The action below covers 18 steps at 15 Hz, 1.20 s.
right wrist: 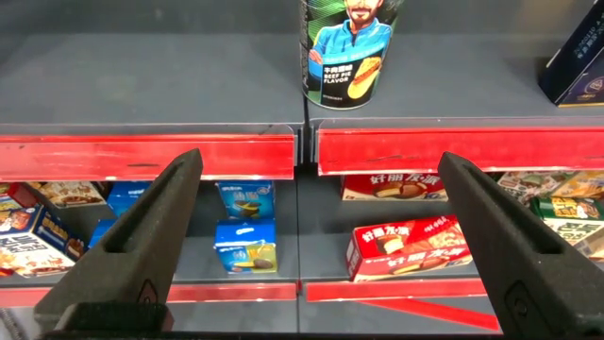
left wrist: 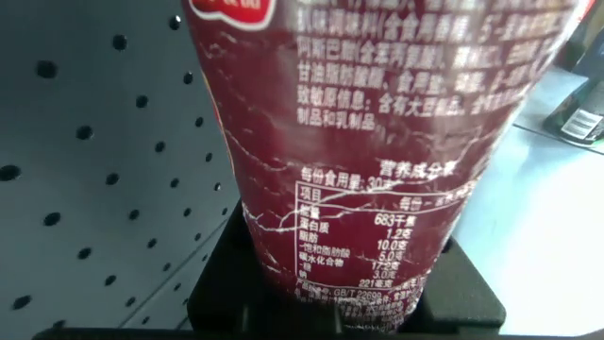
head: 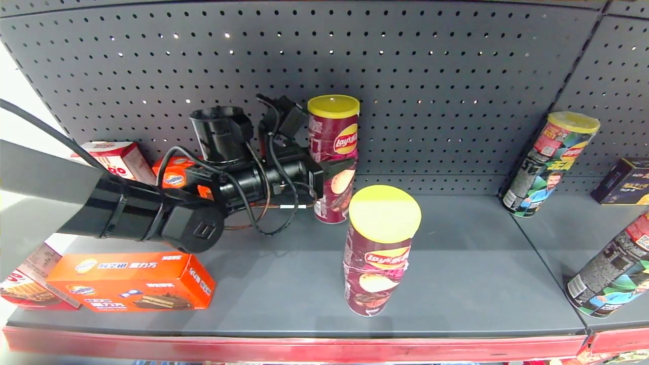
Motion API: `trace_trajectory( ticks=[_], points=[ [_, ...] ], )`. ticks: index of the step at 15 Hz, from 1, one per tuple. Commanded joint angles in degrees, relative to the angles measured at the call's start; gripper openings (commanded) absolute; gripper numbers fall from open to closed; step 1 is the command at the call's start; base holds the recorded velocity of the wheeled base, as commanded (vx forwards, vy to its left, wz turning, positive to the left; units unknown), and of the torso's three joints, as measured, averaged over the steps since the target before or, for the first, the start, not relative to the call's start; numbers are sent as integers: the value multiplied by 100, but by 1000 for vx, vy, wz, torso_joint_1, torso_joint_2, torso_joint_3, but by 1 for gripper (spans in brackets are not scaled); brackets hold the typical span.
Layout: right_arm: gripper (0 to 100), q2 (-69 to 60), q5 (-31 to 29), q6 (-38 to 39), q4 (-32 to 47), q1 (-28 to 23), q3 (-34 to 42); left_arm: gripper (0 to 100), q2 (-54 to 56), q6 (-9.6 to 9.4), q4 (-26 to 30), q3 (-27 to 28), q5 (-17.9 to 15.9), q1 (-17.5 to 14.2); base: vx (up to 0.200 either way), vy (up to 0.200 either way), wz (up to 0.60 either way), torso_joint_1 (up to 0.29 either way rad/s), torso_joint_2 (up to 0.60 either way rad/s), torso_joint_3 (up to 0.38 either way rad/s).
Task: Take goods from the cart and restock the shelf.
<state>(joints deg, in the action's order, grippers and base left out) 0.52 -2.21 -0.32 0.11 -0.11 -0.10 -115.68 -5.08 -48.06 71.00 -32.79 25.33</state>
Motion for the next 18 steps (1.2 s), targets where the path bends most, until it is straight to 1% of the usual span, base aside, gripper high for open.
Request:
trace_trajectory(
  ticks=[1, 5, 8, 11, 18],
  points=[
    [100, 9, 1, -3, -2, 2, 1, 0, -113, -1, -81, -42, 1, 16, 0, 0, 0, 0, 0, 0],
    [100, 9, 1, -3, -2, 2, 1, 0, -139, 7, -362, -236, 1, 104, 0, 0, 0, 0, 0, 0],
    [100, 18, 1, -3, -2, 2, 1, 0, -227, 7, -688, -464, 10, 183, 0, 0, 0, 0, 0, 0],
    [100, 9, 1, -3, -2, 2, 1, 0, -359, 7, -986, -490, 10, 227, 0, 0, 0, 0, 0, 0],
    [100, 18, 1, -3, -2, 2, 1, 0, -535, -1, -1048, -543, 10, 253, 0, 0, 0, 0, 0, 0]
  ],
)
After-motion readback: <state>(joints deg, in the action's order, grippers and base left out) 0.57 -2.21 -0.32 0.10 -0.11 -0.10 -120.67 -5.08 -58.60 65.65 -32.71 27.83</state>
